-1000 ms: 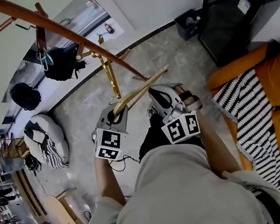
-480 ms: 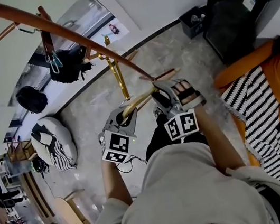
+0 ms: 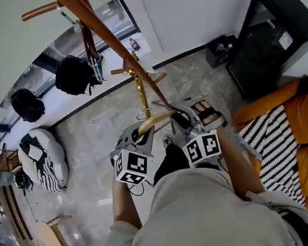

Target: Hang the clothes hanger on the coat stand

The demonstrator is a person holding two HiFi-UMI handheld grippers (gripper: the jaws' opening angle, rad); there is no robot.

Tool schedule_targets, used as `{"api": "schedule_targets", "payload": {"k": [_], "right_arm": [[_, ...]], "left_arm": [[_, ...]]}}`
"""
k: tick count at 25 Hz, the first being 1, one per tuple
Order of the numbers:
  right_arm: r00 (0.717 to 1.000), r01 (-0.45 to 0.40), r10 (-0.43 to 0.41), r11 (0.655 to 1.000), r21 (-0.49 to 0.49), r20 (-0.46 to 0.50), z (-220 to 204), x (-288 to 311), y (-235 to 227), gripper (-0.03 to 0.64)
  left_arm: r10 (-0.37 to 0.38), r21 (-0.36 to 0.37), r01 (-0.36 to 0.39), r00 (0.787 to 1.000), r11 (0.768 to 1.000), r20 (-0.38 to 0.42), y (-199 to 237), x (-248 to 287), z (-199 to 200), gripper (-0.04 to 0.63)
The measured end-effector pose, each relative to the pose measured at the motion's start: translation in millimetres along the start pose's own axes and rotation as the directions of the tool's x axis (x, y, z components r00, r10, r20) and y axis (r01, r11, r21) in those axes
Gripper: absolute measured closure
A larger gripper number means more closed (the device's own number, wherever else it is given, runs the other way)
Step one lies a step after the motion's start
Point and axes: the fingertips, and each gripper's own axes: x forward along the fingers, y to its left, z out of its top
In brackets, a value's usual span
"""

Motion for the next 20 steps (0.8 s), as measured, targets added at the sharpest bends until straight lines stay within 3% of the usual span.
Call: {"api": "schedule_targets", "payload": {"k": [12,20], "right_arm": [[0.999,-0.003,0.005,1.0,0.031,-0.045,25.8,44.8,-29.4,0.511],[0.998,0.012,-0.008,0.998,0.061,-0.061,25.7,54.4,-42.8,0.515]], "left_arm": [[0.193,0.029,-0.195,0.98,0.98,0.05,79.9,-2.0,-1.5,0.509],[0.213,0.045,-0.218,0.973,0.975,0.087,102.3,4.8,5.4,0.482]]}}
